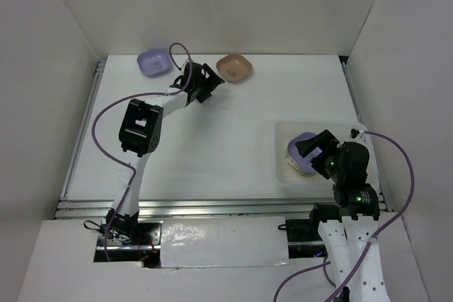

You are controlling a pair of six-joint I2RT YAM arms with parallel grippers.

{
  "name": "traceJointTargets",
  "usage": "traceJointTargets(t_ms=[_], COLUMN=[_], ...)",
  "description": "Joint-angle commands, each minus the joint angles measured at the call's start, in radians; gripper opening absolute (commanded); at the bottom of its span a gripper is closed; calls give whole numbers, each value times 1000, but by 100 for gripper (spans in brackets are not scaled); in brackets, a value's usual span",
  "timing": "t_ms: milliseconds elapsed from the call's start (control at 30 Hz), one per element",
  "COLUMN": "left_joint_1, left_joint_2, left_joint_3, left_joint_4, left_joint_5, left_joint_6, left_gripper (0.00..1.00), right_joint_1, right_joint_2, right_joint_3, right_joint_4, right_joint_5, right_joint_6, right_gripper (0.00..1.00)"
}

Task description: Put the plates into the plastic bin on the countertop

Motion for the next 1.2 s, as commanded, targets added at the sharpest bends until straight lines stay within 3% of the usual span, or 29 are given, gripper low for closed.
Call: traceJointTargets(t_ms=[0, 67, 267, 333, 367, 467, 633, 800, 900, 1000, 1100, 1167], left_joint_1=[2, 2, -28, -22, -21, -21, -25, -38, -36, -33, -41, -56], left_joint_2=[104, 159, 294, 356, 369, 379, 426, 410, 394, 393, 327, 207], left_joint_3=[69, 95, 423, 535, 544, 541, 594, 526, 515, 534, 490, 366], left_joint_4=[210, 203, -153, -240, -248, -234, -172, -64, -26, 20, 9, -3], left_joint_5=[18, -16, -172, -182, -188, -202, -157, -139, -140, -120, -137, -186], left_joint_6=[-104, -144, -142, -149, -150, -133, -87, -95, -100, -97, -66, -17], left_gripper=[99, 99, 98, 90, 81, 60, 64, 32, 23, 2, 0, 0], right_joint_1=[30, 44, 55, 53, 55, 84, 84, 84, 85, 88, 96, 114], right_joint_2=[-15, -17, -17, -26, -35, -57, -70, -61, -54, -51, -26, 14], right_joint_3=[32, 47, 101, 121, 128, 157, 176, 144, 119, 95, 73, 59], right_joint_4=[50, 37, -1, -21, -26, -42, -42, -15, 3, 23, 62, 100], right_joint_5=[-27, -24, -19, -19, -21, -27, -44, -59, -74, -80, -96, -106], right_joint_6=[-45, -57, -76, -82, -82, -82, -80, -80, -80, -80, -91, -97], right_gripper=[100, 100, 100, 100, 100, 100, 100, 100, 100, 100, 100, 100])
